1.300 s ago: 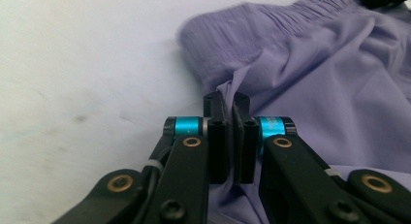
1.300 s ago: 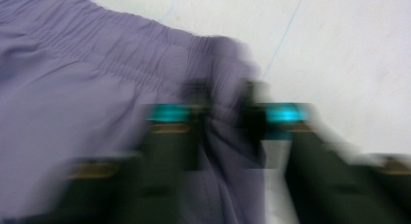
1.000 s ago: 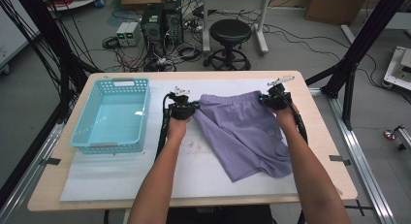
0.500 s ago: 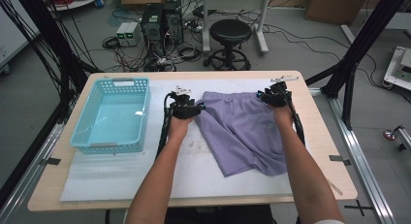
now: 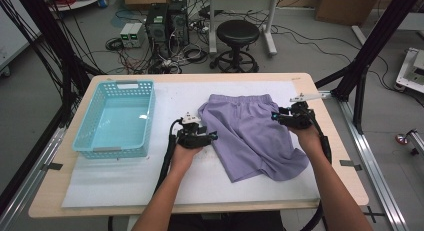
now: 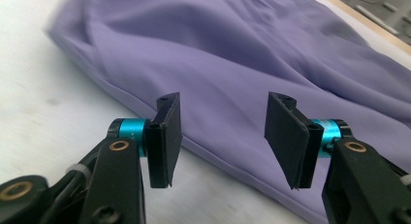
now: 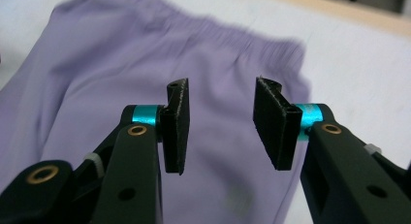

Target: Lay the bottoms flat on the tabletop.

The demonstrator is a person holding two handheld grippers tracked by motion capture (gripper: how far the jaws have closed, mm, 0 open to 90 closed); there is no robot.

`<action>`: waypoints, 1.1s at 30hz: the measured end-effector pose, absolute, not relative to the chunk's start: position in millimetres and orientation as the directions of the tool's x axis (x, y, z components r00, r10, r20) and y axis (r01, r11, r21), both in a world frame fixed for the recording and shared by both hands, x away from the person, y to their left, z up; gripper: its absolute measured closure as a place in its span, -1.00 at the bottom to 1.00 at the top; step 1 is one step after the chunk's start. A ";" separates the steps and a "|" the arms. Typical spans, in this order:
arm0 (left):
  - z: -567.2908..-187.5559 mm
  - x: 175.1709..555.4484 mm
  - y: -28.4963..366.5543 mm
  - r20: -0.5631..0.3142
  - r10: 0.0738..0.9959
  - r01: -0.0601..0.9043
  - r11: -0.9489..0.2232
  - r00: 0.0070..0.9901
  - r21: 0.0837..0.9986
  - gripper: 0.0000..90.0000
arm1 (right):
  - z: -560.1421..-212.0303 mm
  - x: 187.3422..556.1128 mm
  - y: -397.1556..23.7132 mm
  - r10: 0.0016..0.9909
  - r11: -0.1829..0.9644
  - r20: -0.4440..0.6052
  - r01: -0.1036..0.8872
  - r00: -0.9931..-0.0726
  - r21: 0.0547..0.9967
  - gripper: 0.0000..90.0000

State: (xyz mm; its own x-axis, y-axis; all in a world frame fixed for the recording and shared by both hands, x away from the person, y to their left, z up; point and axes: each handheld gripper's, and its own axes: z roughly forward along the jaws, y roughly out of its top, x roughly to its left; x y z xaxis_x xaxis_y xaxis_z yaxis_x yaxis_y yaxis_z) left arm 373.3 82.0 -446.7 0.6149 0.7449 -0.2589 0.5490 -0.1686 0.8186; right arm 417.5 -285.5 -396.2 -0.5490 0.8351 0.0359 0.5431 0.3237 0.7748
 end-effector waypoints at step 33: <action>-445.5 305.5 85.0 -0.036 0.695 0.466 -0.442 0.719 0.767 0.97 | -444.6 385.2 -269.4 0.820 0.449 -0.019 0.622 -0.573 0.642 0.29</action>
State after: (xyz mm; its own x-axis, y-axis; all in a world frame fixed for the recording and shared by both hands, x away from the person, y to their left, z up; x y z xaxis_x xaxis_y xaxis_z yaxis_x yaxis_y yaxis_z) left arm 305.5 85.0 -445.5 0.7185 0.6946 -0.0364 0.4657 -0.4416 0.7669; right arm 385.2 -269.4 -444.6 -0.5726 0.8196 -0.0191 0.6217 0.4493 0.6415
